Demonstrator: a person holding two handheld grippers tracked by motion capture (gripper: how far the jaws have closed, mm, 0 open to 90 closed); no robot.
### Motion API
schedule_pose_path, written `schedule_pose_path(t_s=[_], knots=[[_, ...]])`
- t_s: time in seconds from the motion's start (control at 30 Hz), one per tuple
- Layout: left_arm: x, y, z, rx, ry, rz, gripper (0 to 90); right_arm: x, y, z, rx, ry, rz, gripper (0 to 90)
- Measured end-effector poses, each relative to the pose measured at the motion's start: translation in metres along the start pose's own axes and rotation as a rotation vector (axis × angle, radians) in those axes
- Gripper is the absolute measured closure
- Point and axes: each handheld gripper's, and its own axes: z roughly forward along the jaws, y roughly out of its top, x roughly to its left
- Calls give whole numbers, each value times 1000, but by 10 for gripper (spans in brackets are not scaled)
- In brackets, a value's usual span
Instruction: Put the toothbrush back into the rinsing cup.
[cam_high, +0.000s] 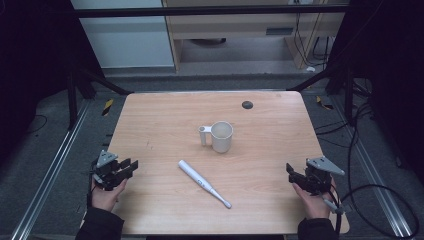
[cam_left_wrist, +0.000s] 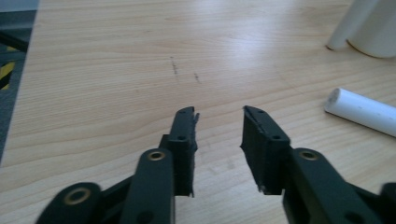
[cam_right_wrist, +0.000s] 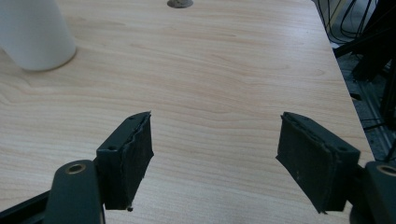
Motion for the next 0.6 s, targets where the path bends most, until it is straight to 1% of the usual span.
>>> schedule_pose_path(t_s=[0.07,0.1,0.13,0.17,0.2,0.27,0.4,0.47,0.5,0.6], knots=[[-4,1,-1,5,-19,8,691,3,0,1,7,-4,-17,264],[-7,3,-1,10,-39,17,735,5,0,2,13,-3,-26,263],[-7,3,-1,10,-39,17,749,6,0,2,14,-2,-29,263],[-9,4,-1,12,-49,18,770,6,1,2,16,2,-27,263],[-11,4,-1,14,-55,23,770,6,1,2,16,2,-27,263],[-16,6,-1,17,-70,35,818,7,1,2,12,-1,-35,268],[-20,8,0,27,-80,38,860,8,1,2,7,-3,-36,269],[-23,10,2,32,-84,48,882,8,2,2,4,1,-32,268],[-26,13,3,32,-84,57,887,8,2,2,5,2,-31,266],[-28,16,4,26,-91,62,892,9,2,3,5,9,-32,266]])
